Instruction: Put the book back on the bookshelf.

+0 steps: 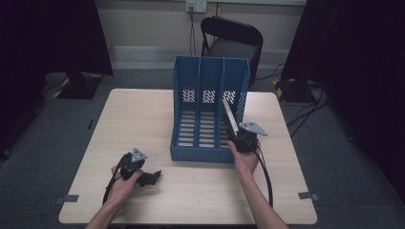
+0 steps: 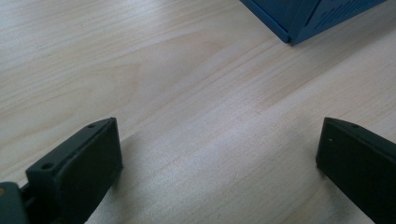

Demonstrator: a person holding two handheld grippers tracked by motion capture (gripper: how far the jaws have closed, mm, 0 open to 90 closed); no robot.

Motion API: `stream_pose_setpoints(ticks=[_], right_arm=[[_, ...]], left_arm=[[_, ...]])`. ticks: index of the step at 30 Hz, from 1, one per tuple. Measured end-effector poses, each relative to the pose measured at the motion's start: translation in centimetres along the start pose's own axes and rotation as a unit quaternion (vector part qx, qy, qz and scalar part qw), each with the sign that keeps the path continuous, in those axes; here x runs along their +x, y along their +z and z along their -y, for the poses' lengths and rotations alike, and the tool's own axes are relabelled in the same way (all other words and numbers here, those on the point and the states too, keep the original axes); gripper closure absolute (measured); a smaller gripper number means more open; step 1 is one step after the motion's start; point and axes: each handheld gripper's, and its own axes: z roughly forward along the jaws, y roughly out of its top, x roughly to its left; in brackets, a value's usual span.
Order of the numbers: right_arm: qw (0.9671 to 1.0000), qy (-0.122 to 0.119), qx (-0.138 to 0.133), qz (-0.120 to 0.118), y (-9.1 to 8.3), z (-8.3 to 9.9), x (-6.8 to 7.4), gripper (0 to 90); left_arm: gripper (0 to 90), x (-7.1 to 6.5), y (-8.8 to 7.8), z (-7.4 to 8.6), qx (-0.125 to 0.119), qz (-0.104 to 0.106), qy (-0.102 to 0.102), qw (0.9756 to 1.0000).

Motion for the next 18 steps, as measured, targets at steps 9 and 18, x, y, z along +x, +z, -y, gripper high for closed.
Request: stream_pose_setpoints(ticks=[9,18], right_arm=[[0.9985,0.006,0.004,0.054,0.0,0.0,-0.1,75.7],[0.9944,-0.002,-0.004,0.105,-0.1,-0.1,1.2,76.0]], left_arm=[[0.0,0.0,0.1,-0.1,0.000,0.005,0.007,1.0000],[0.0,0.0,0.1,-0.1,-0.001,0.006,0.007,1.0000]])
